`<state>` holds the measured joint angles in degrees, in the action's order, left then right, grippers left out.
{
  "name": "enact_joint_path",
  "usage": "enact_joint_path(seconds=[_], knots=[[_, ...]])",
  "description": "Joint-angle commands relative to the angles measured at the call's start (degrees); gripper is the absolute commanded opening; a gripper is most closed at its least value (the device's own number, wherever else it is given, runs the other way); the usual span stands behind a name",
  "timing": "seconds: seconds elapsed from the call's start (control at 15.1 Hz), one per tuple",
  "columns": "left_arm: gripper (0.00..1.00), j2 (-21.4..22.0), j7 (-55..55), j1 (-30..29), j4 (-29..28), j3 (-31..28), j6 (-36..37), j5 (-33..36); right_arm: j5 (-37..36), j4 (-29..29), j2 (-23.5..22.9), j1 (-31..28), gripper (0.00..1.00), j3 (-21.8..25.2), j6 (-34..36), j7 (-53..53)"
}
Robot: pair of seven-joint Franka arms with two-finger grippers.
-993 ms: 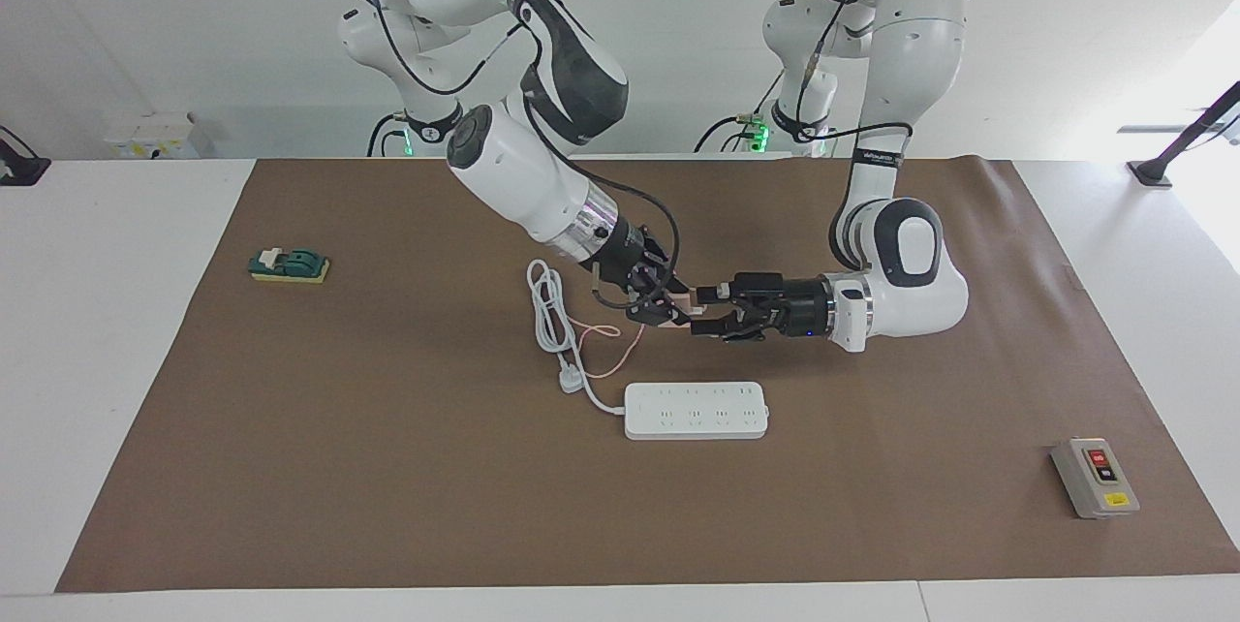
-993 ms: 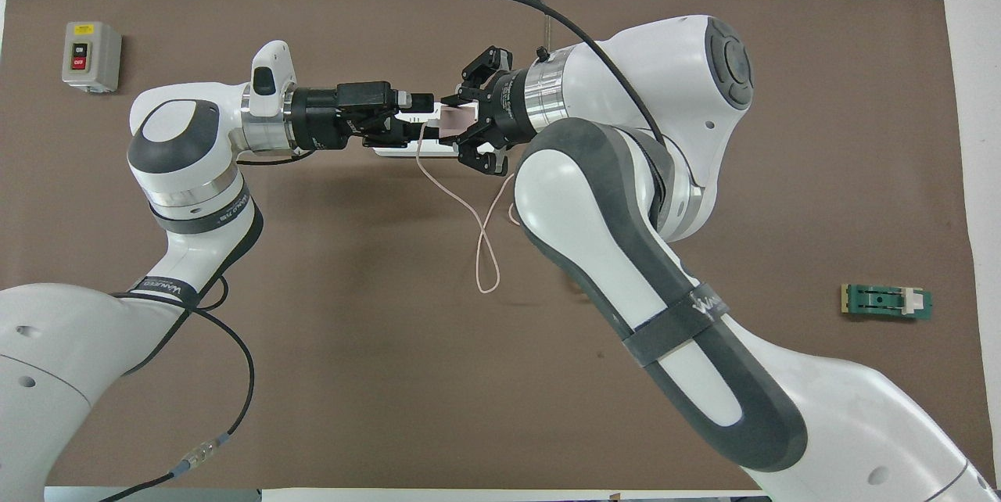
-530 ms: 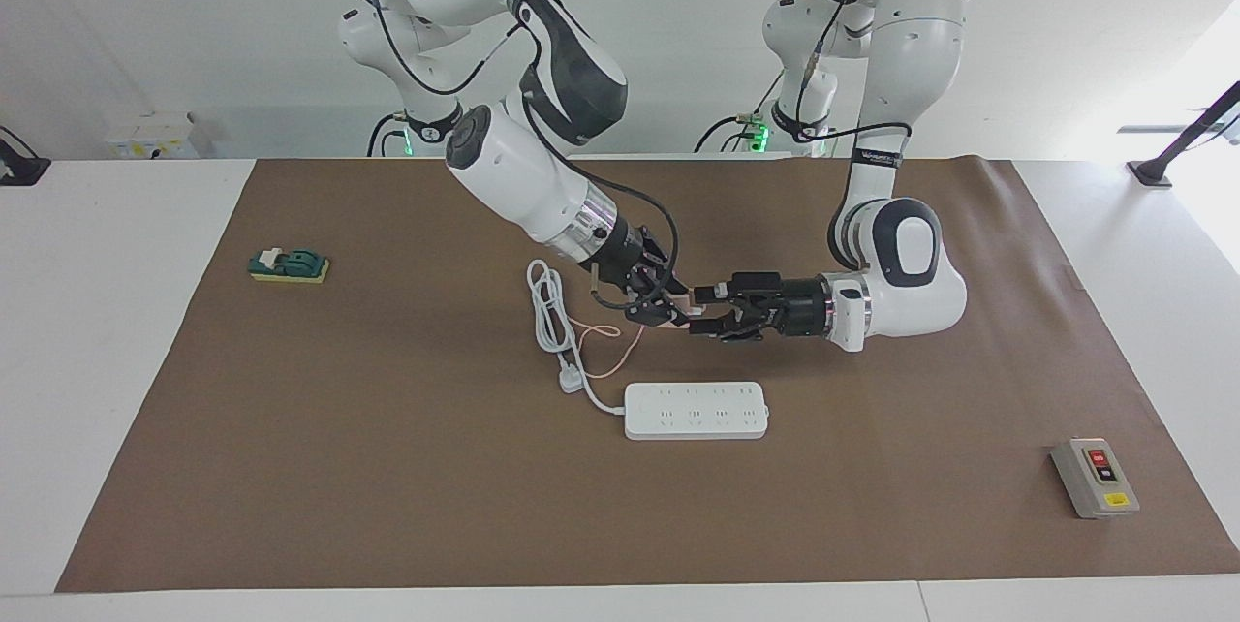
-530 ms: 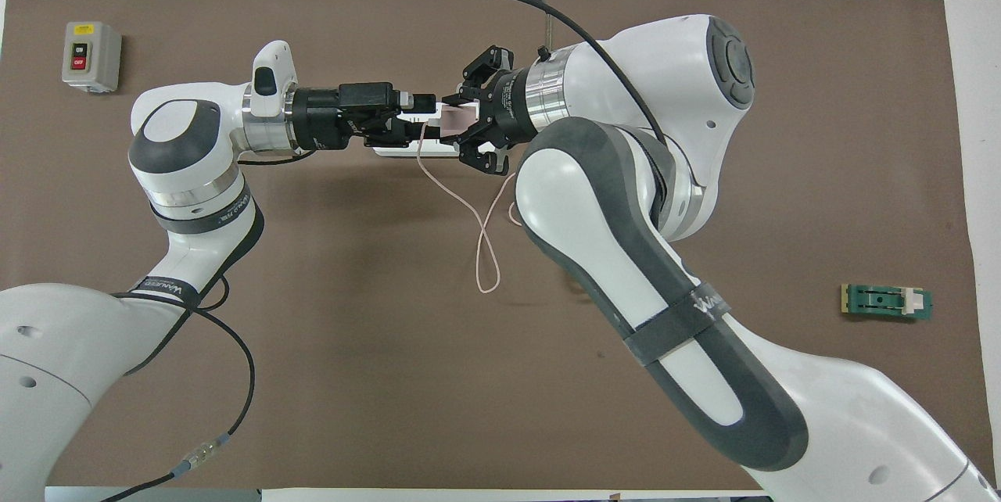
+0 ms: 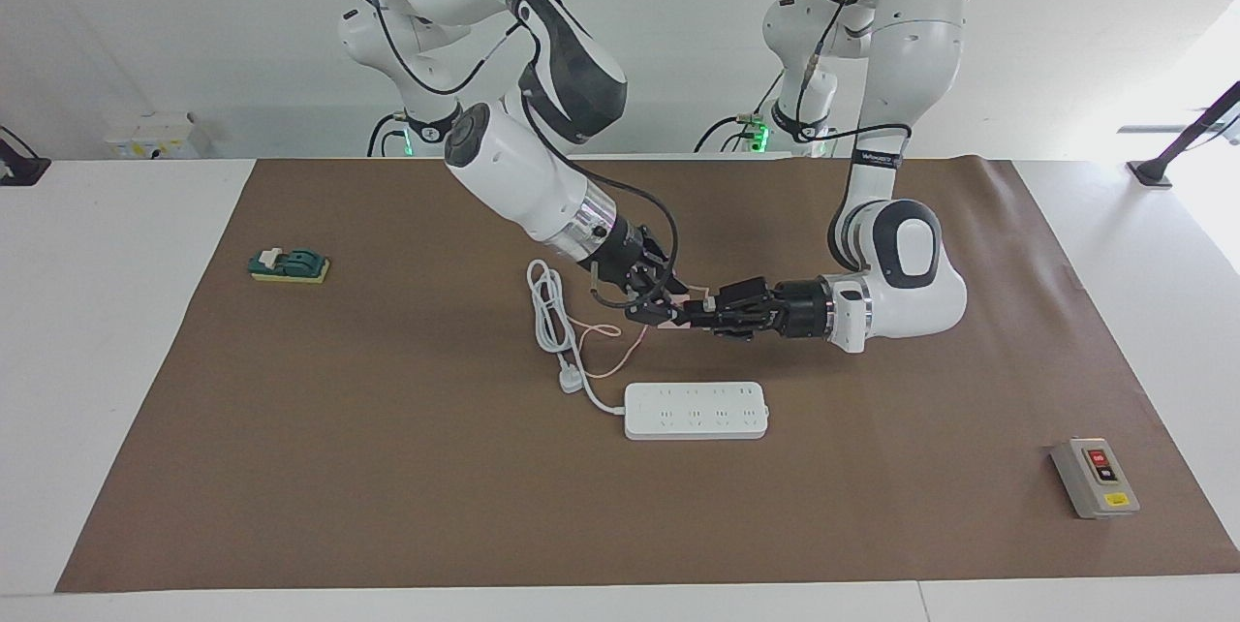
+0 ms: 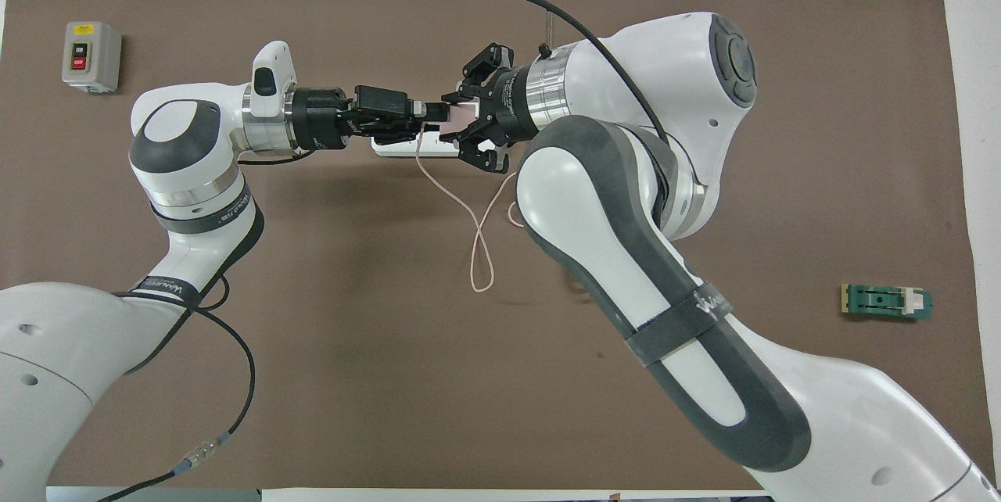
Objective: Plug charger into power strip
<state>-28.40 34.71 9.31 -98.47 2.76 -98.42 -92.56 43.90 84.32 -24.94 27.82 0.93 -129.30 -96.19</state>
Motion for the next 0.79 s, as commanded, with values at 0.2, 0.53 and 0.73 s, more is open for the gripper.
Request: enact_joint_path(seconds=[0.2,0.53,0.73], knots=[[0.00,0.3,0.4,-0.3,1.0,-0.7,0.1,-0.4,-0.1,-1.3,-0.8,-0.7,0.22,-0.4,1.0,-1.5],[0.00,0.4,0.4,-2.9,2.7,-1.3,0.2,7.2,-0.1,-1.3,-0.2,-1.7,1.00,-0.1,2.3,-1.7],[0.00,0.2,-0.9,-6.3,4.9,-1.3,0.9,13.4,-0.2,-1.2,-0.1,-2.4,1.00,0.1,2.4,-1.7]])
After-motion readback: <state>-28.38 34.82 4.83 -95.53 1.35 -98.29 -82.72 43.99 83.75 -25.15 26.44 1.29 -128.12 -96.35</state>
